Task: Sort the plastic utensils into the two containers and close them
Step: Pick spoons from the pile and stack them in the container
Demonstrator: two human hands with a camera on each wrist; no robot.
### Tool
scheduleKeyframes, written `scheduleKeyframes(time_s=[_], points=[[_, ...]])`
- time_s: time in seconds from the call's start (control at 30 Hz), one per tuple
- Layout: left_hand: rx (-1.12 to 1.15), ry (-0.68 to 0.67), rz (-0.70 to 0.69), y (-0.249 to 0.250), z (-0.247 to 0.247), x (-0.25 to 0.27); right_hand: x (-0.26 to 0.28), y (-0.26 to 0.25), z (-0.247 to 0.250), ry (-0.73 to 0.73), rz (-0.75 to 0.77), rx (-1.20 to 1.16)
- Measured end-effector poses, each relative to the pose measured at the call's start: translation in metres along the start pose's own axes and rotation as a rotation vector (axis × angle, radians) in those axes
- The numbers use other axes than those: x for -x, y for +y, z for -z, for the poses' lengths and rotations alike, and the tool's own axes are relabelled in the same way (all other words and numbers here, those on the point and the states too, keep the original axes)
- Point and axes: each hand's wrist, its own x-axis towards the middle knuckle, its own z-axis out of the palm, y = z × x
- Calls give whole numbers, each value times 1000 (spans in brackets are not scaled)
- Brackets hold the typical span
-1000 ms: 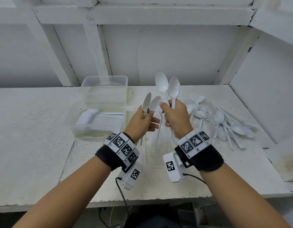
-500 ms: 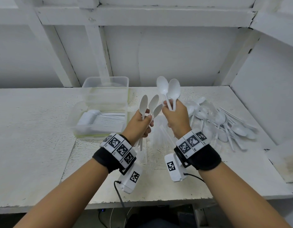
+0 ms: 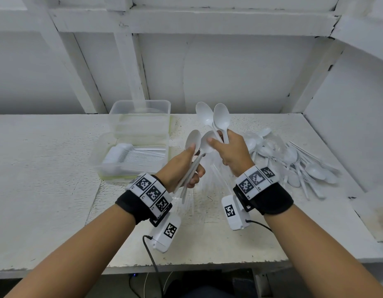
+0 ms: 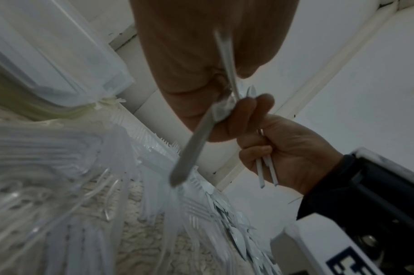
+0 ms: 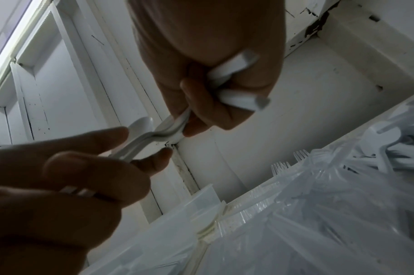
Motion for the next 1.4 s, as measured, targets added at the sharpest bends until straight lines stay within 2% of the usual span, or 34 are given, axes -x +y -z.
scheduleKeyframes(time_s=[0.13,0.27,0.33,0.43,0.6,0.8,0.9,1.0,1.13,1.23,1.33,1.4], points=[[-12,-23,33,-2,2,-2,1,-4,2,-35,56,-8],[97,21,36,-1,5,-4,4,-5,3,-33,83,-13],[57,13,44,-2,5,-3,6,-6,2,-54,93,-12],[-29,-40,51,-1,1,-1,8,-6,-2,-66,108,46],[-34,-187,31,1,-1,-3,9,-4,-5,-90,100,135],[26,-182,49,1,3,-4,8,-8,0,-188,97,103],[150,-163,44,1,7,-3,3,-8,7,-153,94,94],[171,-175,20,1,10,-1,-1,-6,14,-89,90,77],[204,-189,-9,1,11,3,1,-8,15,-109,81,89],[223,-121,-28,0,10,2,5,-7,10,-98,58,40],[272,39,-82,-2,9,-2,8,-4,7,-47,-99,-72],[322,124,-119,-2,7,-3,13,-3,5,-57,-137,-141]])
